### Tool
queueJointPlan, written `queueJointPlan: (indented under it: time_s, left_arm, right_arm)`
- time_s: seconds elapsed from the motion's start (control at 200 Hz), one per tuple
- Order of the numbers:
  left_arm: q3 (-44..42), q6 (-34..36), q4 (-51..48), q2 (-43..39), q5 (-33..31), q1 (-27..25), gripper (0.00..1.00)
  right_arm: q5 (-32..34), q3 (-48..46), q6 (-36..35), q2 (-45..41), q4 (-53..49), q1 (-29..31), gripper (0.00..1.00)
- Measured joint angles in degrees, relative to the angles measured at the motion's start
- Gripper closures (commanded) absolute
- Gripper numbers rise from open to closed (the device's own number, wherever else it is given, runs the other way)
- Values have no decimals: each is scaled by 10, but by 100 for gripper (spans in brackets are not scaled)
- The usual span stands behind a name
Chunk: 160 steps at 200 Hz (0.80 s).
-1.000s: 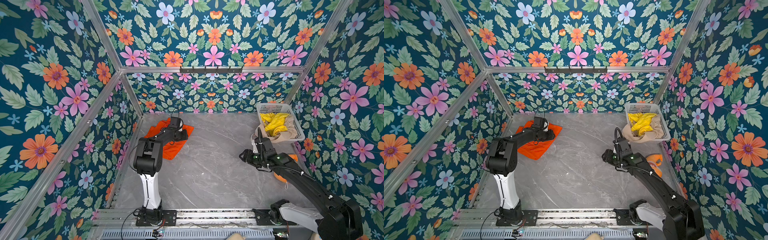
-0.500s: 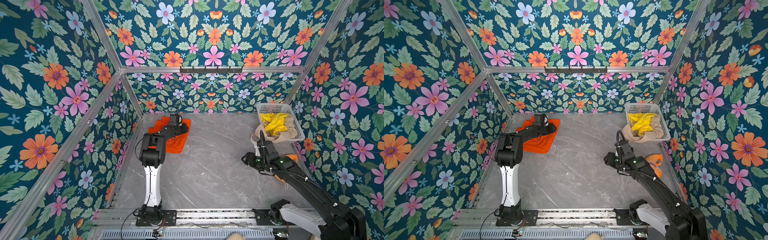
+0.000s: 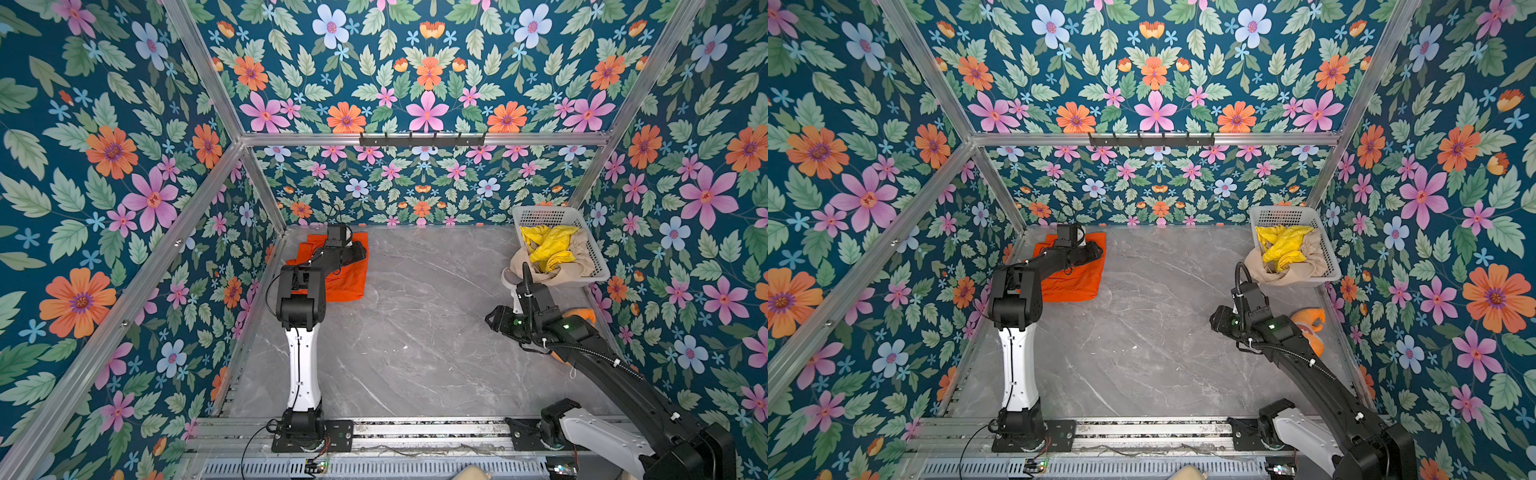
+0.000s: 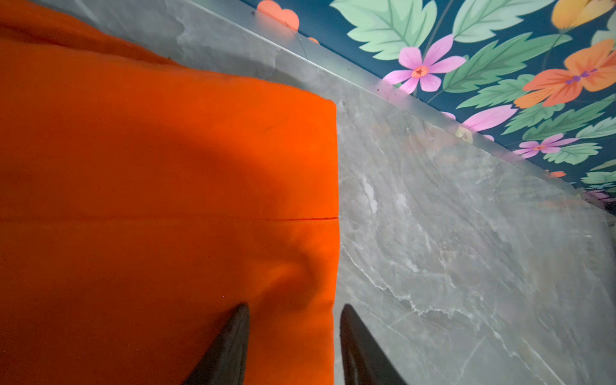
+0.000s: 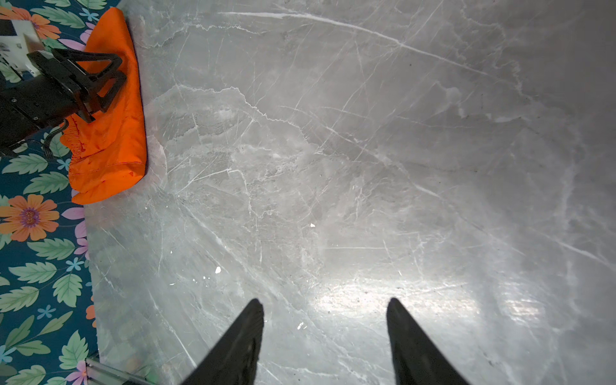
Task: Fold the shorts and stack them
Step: 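Carry the folded orange shorts with the left gripper to the table corner, then release the orange shorts with the left gripper and reach the right gripper into the basket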
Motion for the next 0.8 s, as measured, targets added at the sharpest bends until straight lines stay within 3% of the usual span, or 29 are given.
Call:
queueJointPlan:
  time_s: [0.39, 0.62, 0.8]
  left_arm:
    - [21, 27, -88, -57, 4, 5, 44]
    - [18, 46, -118, -183, 7, -19, 41]
    - [-102, 61, -122, -321, -3, -70, 41]
  right_arm:
    - [-2, 26, 0, 20, 0, 0, 40]
    - [0, 95, -31, 51, -33, -15, 40]
    - [6, 186, -88, 108, -88, -91, 39]
